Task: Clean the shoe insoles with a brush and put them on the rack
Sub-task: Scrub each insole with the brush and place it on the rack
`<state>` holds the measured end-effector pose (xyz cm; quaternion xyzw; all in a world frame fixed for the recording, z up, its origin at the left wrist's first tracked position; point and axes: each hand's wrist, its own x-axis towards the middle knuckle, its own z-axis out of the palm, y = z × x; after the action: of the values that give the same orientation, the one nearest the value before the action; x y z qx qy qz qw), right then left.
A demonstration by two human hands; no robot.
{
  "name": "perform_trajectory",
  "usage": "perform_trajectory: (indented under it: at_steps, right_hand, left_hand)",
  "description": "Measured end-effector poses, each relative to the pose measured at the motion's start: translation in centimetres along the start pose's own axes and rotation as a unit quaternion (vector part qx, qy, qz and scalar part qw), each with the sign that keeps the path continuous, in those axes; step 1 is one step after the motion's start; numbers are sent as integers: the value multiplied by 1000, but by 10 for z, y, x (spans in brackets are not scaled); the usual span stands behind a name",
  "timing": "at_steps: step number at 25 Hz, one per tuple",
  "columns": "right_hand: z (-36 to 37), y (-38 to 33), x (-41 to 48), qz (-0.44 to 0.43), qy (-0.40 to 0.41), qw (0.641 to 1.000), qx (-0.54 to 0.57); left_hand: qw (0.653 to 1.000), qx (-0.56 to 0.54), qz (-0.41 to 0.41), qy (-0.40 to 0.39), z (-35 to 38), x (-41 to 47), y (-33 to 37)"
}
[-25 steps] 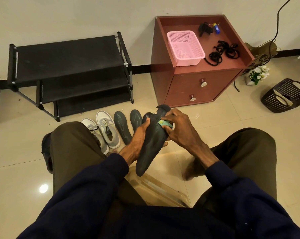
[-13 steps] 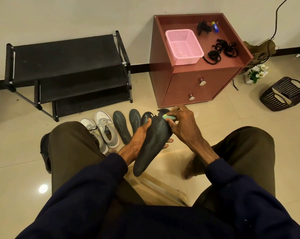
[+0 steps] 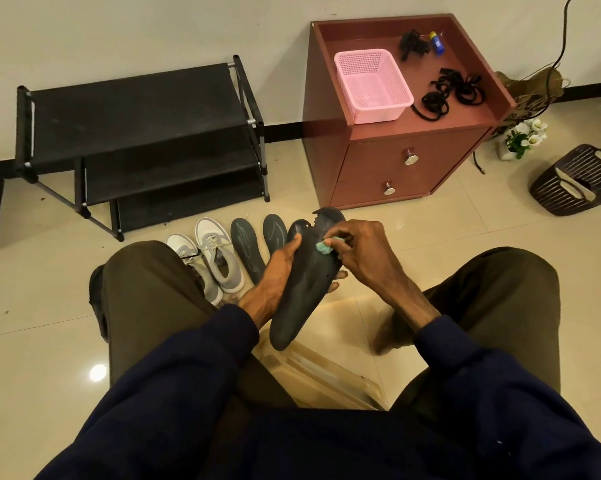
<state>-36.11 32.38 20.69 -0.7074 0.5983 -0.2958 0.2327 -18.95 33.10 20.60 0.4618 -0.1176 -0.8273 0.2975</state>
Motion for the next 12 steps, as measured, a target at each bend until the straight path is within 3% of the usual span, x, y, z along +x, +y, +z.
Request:
perform_trajectory:
  at_steps: [2, 6, 12]
  right_hand:
    - [2, 3, 1, 7, 1, 1000, 11]
    - [17, -1, 3, -38, -76, 996, -36]
    - [19, 5, 12, 7, 27, 996, -79]
  left_hand:
    - [1000, -9, -1, 4, -4, -2, 1]
    - [1000, -8, 24, 2, -7, -8, 3]
    - [1000, -6, 10, -3, -12, -12, 5]
